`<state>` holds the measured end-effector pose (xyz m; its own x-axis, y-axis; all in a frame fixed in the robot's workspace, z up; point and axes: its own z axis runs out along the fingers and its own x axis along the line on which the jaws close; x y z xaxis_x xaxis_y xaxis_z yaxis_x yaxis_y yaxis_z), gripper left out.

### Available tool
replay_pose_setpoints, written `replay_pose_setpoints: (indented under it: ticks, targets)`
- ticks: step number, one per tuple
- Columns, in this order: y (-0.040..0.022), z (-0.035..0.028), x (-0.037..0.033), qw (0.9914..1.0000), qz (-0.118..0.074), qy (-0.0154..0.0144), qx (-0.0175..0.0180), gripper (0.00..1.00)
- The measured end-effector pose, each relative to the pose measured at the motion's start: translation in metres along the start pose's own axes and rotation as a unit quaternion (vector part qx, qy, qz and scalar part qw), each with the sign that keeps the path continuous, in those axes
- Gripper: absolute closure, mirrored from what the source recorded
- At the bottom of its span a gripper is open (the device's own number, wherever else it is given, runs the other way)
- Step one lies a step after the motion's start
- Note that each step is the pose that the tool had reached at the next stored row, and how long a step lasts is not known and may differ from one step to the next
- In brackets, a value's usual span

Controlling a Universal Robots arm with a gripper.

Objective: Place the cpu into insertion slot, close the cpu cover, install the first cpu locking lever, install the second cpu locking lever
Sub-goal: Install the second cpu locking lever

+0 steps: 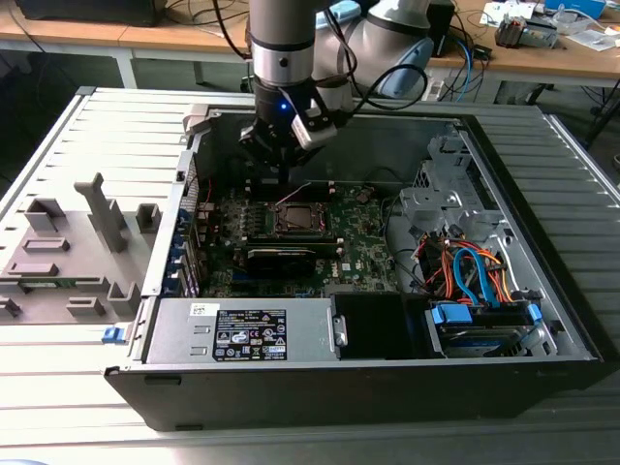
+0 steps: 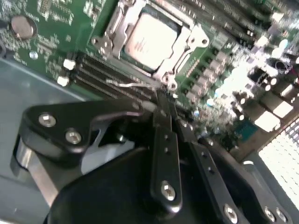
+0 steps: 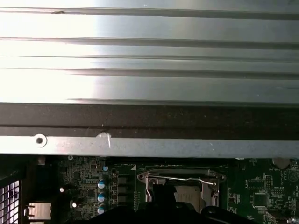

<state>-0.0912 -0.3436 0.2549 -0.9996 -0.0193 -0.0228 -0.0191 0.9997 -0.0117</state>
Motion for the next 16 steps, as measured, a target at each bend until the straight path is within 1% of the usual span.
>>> replay_pose_setpoints:
  ticks: [2,3,7,9,13,15,16]
  targets:
    - [0.0001,0.0012,0.0001,1.0,0.0,-0.0001,-0.0001,0.89]
    - [0.0001,0.0051,0.0006,1.0,0.0,0.0,0.0,0.89]
    - [0.0011,0.0128,0.0012,1.0,0.0,0.0,0.0,0.89]
    - [0.0033,0.0187,0.0013,0.99999,-0.004,-0.0001,-0.0006,0.89]
    - [0.0044,0.0267,0.0015,0.99997,-0.007,-0.0001,-0.0007,0.89]
    - [0.0051,0.03,0.0016,0.99992,-0.012,-0.0002,-0.0007,0.89]
    - [0.0056,0.0317,0.0016,0.99982,-0.019,-0.0002,-0.0009,0.89]
